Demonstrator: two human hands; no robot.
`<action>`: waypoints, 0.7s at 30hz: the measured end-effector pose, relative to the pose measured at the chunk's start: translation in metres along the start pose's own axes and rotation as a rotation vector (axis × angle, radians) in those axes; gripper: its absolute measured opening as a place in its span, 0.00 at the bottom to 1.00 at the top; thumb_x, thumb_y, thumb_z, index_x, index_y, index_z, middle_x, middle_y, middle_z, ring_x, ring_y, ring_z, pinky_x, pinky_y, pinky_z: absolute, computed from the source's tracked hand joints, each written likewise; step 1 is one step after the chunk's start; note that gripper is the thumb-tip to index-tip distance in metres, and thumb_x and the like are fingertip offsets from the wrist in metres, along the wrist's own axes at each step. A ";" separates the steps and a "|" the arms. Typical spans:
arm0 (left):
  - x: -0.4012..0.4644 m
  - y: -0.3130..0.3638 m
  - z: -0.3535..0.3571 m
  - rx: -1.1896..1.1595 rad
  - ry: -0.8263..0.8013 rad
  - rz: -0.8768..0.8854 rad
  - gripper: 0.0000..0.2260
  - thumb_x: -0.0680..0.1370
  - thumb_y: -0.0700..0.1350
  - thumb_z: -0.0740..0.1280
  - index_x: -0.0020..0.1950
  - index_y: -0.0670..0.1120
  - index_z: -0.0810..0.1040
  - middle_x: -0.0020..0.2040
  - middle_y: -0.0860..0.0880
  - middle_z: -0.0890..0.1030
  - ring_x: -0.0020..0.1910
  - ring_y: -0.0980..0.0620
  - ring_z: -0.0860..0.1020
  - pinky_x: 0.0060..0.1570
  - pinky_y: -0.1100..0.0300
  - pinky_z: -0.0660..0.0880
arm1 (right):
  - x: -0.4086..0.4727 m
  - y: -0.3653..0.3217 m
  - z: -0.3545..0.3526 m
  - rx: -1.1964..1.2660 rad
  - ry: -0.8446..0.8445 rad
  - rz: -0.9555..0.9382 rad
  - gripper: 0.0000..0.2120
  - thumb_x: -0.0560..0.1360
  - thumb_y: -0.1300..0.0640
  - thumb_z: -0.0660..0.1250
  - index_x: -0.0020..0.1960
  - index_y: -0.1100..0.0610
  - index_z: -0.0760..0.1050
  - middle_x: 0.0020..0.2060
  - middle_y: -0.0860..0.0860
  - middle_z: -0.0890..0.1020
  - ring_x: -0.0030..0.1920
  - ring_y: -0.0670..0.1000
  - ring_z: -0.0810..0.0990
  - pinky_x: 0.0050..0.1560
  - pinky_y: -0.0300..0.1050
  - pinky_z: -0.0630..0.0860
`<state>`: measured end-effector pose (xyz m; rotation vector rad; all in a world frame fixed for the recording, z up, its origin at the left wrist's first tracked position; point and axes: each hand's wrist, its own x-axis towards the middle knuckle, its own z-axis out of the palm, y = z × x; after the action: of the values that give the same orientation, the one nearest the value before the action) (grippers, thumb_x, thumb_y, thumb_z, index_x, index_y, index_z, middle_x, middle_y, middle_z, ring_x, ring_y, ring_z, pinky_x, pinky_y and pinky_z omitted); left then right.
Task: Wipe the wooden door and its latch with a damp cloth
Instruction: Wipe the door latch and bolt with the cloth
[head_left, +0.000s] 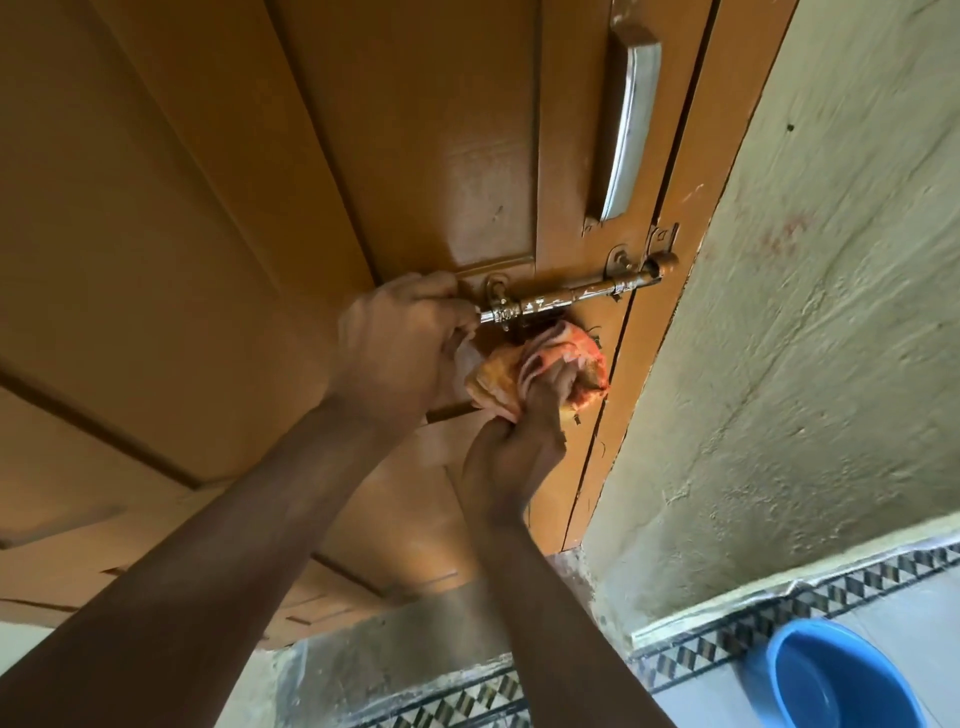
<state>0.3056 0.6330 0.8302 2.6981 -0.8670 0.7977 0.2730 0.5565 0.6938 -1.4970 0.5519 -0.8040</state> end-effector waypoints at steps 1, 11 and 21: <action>0.000 -0.001 -0.001 -0.014 0.002 0.010 0.07 0.68 0.36 0.76 0.39 0.48 0.87 0.38 0.49 0.82 0.37 0.43 0.81 0.28 0.59 0.73 | -0.003 0.000 0.001 -0.027 -0.050 -0.028 0.25 0.80 0.68 0.53 0.76 0.60 0.69 0.71 0.61 0.76 0.69 0.64 0.76 0.62 0.44 0.78; -0.005 -0.007 0.006 -0.046 0.061 0.043 0.04 0.73 0.38 0.75 0.43 0.47 0.88 0.41 0.47 0.82 0.40 0.42 0.81 0.29 0.51 0.77 | 0.001 -0.005 -0.004 -0.133 0.134 0.064 0.23 0.81 0.63 0.56 0.72 0.51 0.72 0.55 0.52 0.86 0.53 0.50 0.84 0.48 0.48 0.83; -0.005 -0.007 0.002 -0.041 0.056 0.042 0.06 0.71 0.36 0.79 0.43 0.47 0.88 0.40 0.48 0.82 0.38 0.44 0.80 0.31 0.61 0.65 | 0.008 -0.022 -0.008 -0.008 0.092 0.234 0.23 0.80 0.66 0.59 0.71 0.50 0.76 0.48 0.42 0.84 0.47 0.37 0.80 0.45 0.28 0.78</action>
<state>0.3075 0.6407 0.8252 2.6170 -0.9203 0.8513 0.2691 0.5479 0.7166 -1.3766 0.7849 -0.6902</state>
